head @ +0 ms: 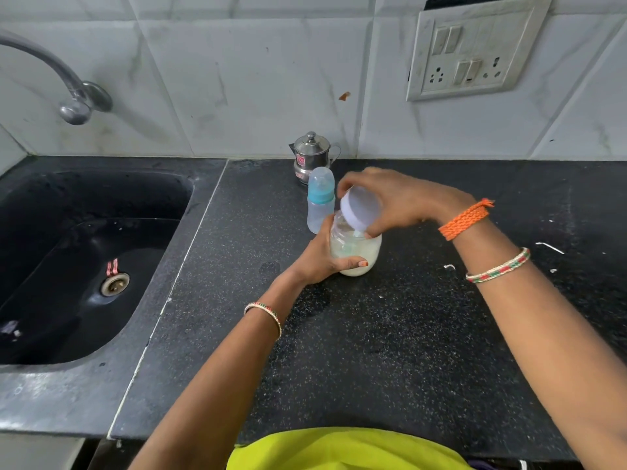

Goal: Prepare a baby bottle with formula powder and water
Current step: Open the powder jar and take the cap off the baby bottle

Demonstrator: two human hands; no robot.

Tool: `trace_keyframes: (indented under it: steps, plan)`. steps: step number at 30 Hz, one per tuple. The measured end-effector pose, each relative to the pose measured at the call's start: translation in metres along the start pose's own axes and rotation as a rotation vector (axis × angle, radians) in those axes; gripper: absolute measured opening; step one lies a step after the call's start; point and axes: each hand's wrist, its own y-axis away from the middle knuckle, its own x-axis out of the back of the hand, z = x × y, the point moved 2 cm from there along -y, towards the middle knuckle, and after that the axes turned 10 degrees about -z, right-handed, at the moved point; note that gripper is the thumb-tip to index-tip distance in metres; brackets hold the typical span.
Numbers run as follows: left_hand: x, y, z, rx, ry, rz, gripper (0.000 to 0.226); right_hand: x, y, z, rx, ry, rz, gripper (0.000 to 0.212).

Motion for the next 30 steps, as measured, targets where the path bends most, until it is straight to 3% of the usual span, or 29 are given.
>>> trace_keyframes:
  steps: [3, 7, 11, 17, 21, 22, 24, 26, 30]
  plan:
    - [-0.004, -0.010, 0.002, -0.033, -0.021, 0.020, 0.092, 0.006, 0.012, 0.028, -0.215, -0.049, 0.040, 0.070]
    - [-0.008, -0.021, 0.009, -0.061, -0.059, 0.037, 0.093, -0.005, 0.029, 0.054, -0.517, 0.056, -0.186, 0.067]
    - [-0.012, -0.037, 0.016, -0.032, -0.131, 0.015, 0.102, -0.048, 0.031, 0.048, -0.533, -0.028, -0.140, 0.077]
    - [-0.013, -0.054, 0.025, 0.065, -0.230, -0.040, 0.113, -0.104, 0.030, 0.035, -0.508, -0.049, -0.005, 0.063]
    - [-0.010, -0.039, 0.028, 0.061, -0.216, -0.028, 0.114, -0.116, 0.033, 0.034, -0.524, 0.062, -0.190, 0.058]
    - [-0.007, -0.032, 0.027, 0.054, -0.218, -0.001, 0.103, -0.115, 0.034, 0.032, -0.518, 0.094, -0.240, 0.057]
    - [0.000, -0.014, 0.027, 0.017, -0.253, 0.151, 0.058, -0.103, 0.037, 0.023, -0.495, 0.160, -0.262, 0.055]
    - [0.007, 0.006, 0.029, -0.038, -0.124, 0.393, 0.018, -0.079, 0.037, 0.011, -0.450, 0.199, -0.155, 0.049]
    - [0.029, 0.035, 0.030, -0.105, 0.119, 0.741, 0.018, -0.022, 0.012, -0.017, -0.256, 0.005, 0.349, 0.034]
